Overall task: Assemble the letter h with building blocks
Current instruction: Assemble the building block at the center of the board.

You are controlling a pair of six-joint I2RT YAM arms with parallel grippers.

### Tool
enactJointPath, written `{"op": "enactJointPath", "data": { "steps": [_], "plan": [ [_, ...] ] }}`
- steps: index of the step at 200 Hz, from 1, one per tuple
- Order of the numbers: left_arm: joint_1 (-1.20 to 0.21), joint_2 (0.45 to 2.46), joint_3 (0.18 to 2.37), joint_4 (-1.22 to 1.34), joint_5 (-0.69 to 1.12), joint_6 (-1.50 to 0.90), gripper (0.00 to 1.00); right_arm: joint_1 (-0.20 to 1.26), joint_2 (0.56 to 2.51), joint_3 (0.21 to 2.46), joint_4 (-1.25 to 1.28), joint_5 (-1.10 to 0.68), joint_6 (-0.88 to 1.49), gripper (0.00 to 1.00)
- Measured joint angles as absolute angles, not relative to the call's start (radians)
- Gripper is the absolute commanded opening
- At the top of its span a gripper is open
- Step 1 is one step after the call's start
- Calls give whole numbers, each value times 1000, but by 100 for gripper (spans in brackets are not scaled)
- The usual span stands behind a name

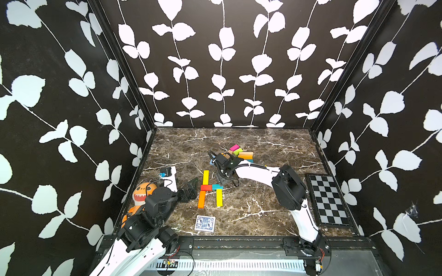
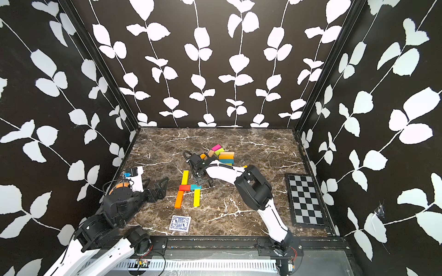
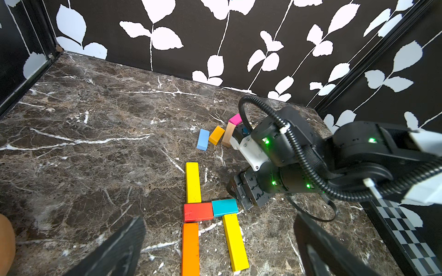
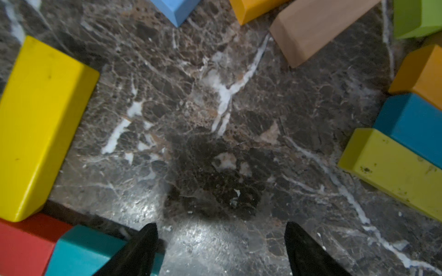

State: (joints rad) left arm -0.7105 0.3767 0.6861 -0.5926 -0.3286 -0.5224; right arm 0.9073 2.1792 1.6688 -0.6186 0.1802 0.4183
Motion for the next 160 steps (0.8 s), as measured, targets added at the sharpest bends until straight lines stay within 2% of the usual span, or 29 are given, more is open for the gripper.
{"op": "enactJointPath", "data": {
  "steps": [95, 160],
  "plan": [
    [-710, 371, 686, -593, -330, -522, 99, 923, 2180, 1646, -618, 200, 418, 82],
    [-710, 370, 686, -593, -330, -522, 99, 925, 2179, 1646, -614, 218, 422, 88]
  ]
}}
